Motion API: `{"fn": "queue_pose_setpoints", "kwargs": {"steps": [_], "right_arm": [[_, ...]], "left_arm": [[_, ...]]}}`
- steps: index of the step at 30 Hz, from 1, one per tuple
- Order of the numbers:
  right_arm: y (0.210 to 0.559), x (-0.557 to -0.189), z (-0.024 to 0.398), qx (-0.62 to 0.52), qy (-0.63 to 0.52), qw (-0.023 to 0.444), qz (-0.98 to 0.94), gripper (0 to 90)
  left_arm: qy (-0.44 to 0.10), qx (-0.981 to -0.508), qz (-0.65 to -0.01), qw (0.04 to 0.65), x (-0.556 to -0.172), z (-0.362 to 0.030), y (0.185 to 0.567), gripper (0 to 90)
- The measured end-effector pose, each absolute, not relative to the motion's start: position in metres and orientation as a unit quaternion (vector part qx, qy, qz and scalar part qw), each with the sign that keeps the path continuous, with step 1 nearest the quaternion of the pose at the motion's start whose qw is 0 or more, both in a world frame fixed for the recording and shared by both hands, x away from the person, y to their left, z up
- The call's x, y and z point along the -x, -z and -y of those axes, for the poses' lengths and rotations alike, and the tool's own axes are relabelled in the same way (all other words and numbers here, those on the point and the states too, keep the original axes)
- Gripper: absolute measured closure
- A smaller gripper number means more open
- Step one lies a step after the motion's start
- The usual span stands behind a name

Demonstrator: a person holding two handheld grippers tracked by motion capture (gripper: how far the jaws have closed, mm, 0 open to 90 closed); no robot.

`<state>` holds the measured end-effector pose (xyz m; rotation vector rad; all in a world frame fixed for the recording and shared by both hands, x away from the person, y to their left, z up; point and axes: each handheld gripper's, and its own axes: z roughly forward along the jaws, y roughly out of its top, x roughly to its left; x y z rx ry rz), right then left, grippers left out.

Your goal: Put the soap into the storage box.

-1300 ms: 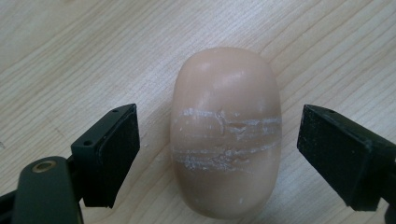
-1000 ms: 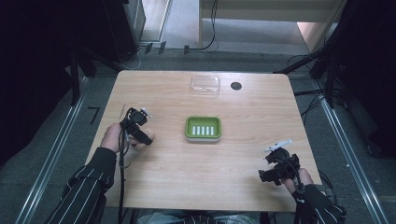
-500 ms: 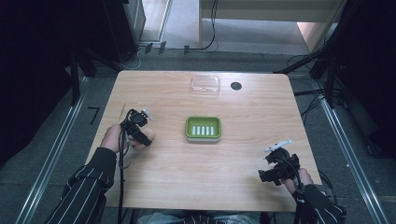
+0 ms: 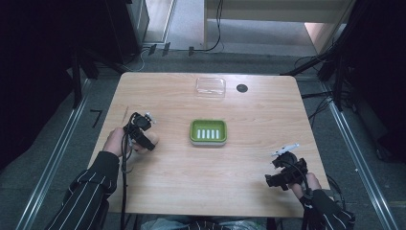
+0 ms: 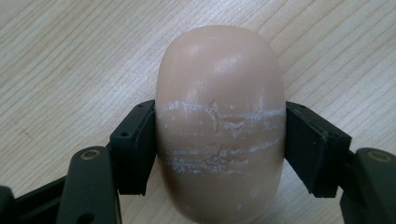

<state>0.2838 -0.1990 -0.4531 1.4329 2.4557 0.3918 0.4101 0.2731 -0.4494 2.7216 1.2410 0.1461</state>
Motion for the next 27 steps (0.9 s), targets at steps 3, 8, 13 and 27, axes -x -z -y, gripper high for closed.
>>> {"fn": "queue_pose_setpoints", "kwargs": {"steps": [3, 8, 13, 27], "right_arm": [[0.4531, -0.2838, 0.1989, -0.495, -0.135, 0.135, -0.848, 14.2], [0.4534, -0.2837, 0.199, -0.494, -0.137, 0.135, -0.848, 14.2], [0.4534, -0.2837, 0.1992, -0.494, -0.136, 0.136, -0.848, 14.2], [0.453, -0.2838, 0.1996, -0.496, -0.136, 0.134, -0.847, 14.2]], "left_arm": [[-0.047, -0.907, -0.413, 0.072, -0.4104, -0.2735, 0.4502, 32.2], [-0.047, -0.907, -0.413, 0.073, -0.4104, -0.2736, 0.4503, 32.3], [-0.051, -0.907, -0.412, 0.072, -0.4094, -0.2729, 0.4505, 32.8], [-0.057, -0.906, -0.413, 0.076, -0.4071, -0.2725, 0.4497, 33.2]]}}
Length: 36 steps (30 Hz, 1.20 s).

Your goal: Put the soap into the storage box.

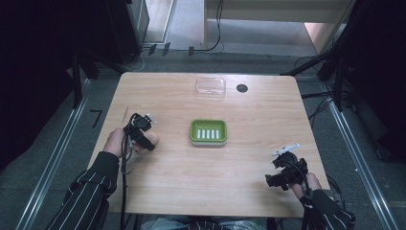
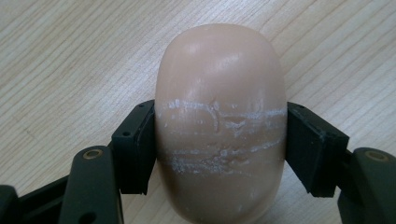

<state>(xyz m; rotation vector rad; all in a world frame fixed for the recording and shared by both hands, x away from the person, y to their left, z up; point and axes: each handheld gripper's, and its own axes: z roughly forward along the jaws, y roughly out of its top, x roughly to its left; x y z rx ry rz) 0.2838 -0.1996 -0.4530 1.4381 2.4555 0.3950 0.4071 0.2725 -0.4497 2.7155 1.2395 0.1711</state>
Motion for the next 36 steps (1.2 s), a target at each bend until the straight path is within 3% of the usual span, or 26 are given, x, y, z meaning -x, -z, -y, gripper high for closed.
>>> {"fn": "queue_pose_setpoints", "kwargs": {"steps": [36], "right_arm": [[0.453, -0.284, 0.2, -0.495, -0.135, 0.133, -0.848, 14.2]], "left_arm": [[-0.073, -0.906, -0.402, 0.114, -0.401, -0.265, 0.43, 33.2]]}}
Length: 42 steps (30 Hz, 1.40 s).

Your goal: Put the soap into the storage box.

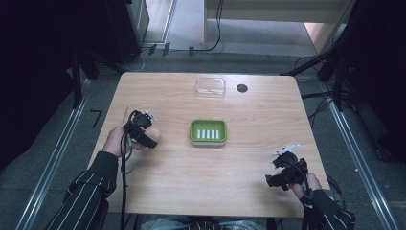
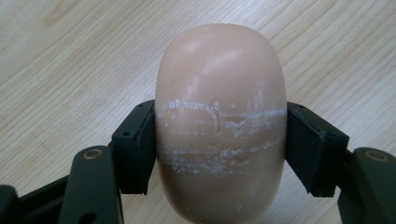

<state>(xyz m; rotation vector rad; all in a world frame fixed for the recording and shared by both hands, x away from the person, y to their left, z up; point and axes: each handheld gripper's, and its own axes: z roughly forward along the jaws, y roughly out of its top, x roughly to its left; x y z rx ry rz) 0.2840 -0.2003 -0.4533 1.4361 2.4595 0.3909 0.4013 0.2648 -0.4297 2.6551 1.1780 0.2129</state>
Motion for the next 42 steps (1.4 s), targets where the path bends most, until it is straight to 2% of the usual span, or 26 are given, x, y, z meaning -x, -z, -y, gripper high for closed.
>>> {"fn": "queue_pose_setpoints", "kwargs": {"steps": [42], "right_arm": [[0.454, -0.285, 0.199, -0.497, -0.131, 0.133, -0.847, 14.2]], "left_arm": [[-0.089, -0.903, -0.389, 0.157, -0.411, -0.257, 0.408, 33.3]]}}
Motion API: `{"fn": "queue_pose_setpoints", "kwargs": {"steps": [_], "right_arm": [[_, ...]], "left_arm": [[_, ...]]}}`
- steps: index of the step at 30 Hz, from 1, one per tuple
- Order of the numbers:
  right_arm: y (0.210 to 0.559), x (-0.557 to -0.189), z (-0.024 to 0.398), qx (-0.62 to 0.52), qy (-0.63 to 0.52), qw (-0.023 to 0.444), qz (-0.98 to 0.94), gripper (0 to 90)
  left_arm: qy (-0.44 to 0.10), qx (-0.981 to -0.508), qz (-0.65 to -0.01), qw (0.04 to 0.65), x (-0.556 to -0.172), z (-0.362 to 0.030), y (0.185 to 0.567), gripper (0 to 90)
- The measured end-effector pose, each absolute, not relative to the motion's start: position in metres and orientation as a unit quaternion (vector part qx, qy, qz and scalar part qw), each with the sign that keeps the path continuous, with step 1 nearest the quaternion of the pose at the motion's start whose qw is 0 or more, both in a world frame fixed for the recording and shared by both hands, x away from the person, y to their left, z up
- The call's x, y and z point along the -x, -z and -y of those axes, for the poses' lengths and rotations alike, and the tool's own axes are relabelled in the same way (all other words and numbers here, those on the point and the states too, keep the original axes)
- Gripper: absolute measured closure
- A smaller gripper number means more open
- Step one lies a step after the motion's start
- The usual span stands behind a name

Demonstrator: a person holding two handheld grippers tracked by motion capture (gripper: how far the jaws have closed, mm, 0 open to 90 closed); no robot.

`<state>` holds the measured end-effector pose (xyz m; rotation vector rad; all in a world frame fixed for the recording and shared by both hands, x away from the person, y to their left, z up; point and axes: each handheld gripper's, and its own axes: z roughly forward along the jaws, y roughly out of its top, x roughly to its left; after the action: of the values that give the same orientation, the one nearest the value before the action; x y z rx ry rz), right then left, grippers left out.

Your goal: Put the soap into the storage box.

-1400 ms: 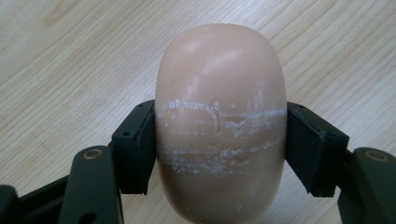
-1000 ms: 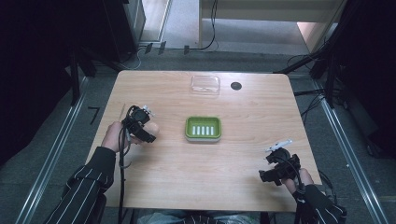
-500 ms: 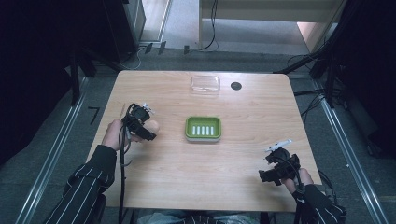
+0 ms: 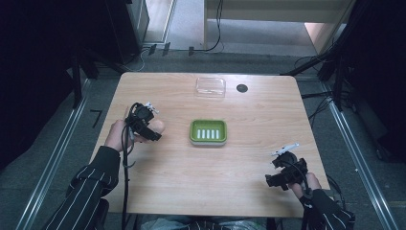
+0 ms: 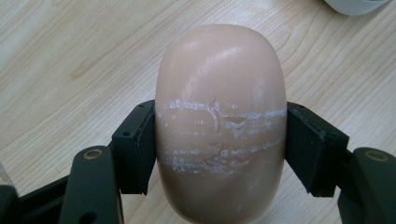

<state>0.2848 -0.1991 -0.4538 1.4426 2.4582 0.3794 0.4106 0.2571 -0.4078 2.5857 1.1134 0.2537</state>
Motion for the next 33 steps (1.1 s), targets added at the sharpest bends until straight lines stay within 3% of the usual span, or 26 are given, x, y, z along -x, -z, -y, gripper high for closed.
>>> {"fn": "queue_pose_setpoints", "kwargs": {"steps": [33], "right_arm": [[0.454, -0.286, 0.199, -0.495, -0.13, 0.136, -0.849, 14.2]], "left_arm": [[-0.096, -0.906, -0.367, 0.186, -0.426, -0.233, 0.395, 33.3]]}}
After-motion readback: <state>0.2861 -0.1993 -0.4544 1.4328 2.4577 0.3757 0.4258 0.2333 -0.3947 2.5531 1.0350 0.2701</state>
